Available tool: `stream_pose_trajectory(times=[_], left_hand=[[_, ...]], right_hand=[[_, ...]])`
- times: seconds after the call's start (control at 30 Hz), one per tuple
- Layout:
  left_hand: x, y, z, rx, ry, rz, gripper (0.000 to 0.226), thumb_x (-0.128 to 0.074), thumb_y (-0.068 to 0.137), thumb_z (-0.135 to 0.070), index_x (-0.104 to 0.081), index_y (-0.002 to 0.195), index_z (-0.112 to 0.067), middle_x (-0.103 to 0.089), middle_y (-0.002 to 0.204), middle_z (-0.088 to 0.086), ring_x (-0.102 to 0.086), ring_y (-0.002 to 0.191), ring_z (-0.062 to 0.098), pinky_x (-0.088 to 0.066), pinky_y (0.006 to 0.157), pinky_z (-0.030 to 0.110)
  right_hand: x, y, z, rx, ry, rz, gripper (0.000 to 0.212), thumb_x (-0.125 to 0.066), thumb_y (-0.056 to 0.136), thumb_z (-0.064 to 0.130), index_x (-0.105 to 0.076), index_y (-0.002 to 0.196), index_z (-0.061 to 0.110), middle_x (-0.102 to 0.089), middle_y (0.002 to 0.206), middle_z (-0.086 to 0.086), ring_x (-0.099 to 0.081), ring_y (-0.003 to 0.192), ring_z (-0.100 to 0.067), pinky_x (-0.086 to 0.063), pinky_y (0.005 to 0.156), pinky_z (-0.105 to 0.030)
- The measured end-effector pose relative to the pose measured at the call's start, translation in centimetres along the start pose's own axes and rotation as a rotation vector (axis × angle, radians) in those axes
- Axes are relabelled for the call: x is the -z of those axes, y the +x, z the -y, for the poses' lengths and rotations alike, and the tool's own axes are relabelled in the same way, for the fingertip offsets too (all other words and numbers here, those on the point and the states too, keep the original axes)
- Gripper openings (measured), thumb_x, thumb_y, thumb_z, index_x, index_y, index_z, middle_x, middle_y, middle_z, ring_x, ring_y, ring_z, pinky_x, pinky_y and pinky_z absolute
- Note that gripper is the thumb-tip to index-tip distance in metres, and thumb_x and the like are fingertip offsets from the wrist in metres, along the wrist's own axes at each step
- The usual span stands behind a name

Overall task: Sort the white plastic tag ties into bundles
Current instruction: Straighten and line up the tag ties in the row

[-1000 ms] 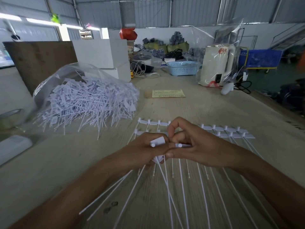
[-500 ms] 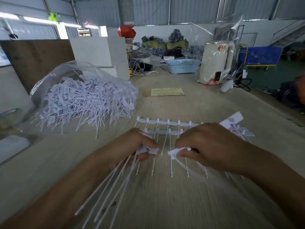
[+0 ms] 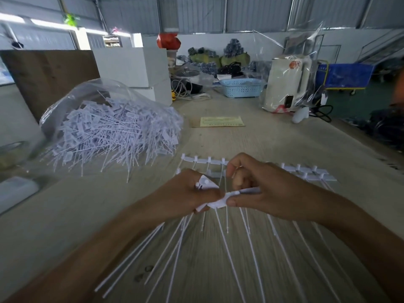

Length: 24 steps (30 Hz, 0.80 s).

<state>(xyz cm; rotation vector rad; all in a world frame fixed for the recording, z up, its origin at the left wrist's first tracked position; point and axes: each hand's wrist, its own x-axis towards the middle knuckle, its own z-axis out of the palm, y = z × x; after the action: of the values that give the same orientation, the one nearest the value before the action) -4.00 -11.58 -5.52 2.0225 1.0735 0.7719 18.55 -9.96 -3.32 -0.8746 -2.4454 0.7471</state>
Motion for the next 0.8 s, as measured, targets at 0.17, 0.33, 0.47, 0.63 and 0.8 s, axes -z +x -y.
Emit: stream_pose_trajectory(times=[0.17,0.33,0.47,0.63,0.8], left_hand=[[0.3,-0.2,0.3,-0.027,0.236,-0.105,0.049,-0.061,0.098,-0.019,-0.057,0.052,-0.035,-0.059,0.053,-0.015,-0.057,0.051,0.001,-0.038,0.057,0.012],[-0.2,-0.2,0.3,0.017,-0.027,-0.142,0.017,-0.070,0.093,-0.030,-0.076,0.079,-0.025,-0.070,0.063,0.002,-0.062,0.047,0.016,-0.046,0.048,0.023],[-0.2,-0.5,0.1,0.066,-0.173,-0.140,0.022,-0.072,0.087,-0.032,-0.076,0.068,-0.022,-0.066,0.056,0.011,-0.053,0.037,0.013,-0.041,0.041,0.019],[1.4,-0.2,0.5,0.284,-0.202,-0.176,0.035,-0.071,0.086,-0.008,-0.075,0.054,-0.020,-0.063,0.055,0.005,-0.057,0.051,0.019,-0.042,0.062,0.028],[2.6,-1.3,-0.6,0.165,-0.314,-0.078,0.025,-0.075,0.082,-0.031,-0.072,0.065,-0.013,-0.059,0.055,0.009,-0.046,0.039,0.014,-0.037,0.045,0.020]], right_hand=[[0.9,-0.4,-1.0,-0.045,-0.339,0.068,0.023,-0.057,0.097,0.036,-0.065,0.084,0.019,-0.060,0.071,0.003,-0.055,0.064,-0.013,-0.047,0.067,-0.039],[0.5,-0.2,-1.2,0.032,-0.045,-0.022,0.019,-0.069,0.094,0.018,-0.065,0.076,0.022,-0.051,0.058,0.007,-0.044,0.051,-0.007,-0.032,0.054,-0.017],[0.2,-0.4,-1.1,0.038,0.018,-0.029,0.017,-0.069,0.093,0.015,-0.067,0.078,0.022,-0.054,0.059,0.015,-0.047,0.052,-0.003,-0.032,0.054,-0.012],[-0.1,-0.3,0.3,0.290,-0.473,-0.183,0.017,-0.062,0.095,0.016,-0.072,0.081,0.014,-0.065,0.072,0.005,-0.056,0.064,-0.012,-0.046,0.064,-0.035],[1.3,-0.2,0.2,0.228,-0.285,-0.213,0.018,-0.063,0.095,0.028,-0.070,0.082,0.019,-0.061,0.068,0.009,-0.052,0.059,-0.008,-0.037,0.056,-0.021]])
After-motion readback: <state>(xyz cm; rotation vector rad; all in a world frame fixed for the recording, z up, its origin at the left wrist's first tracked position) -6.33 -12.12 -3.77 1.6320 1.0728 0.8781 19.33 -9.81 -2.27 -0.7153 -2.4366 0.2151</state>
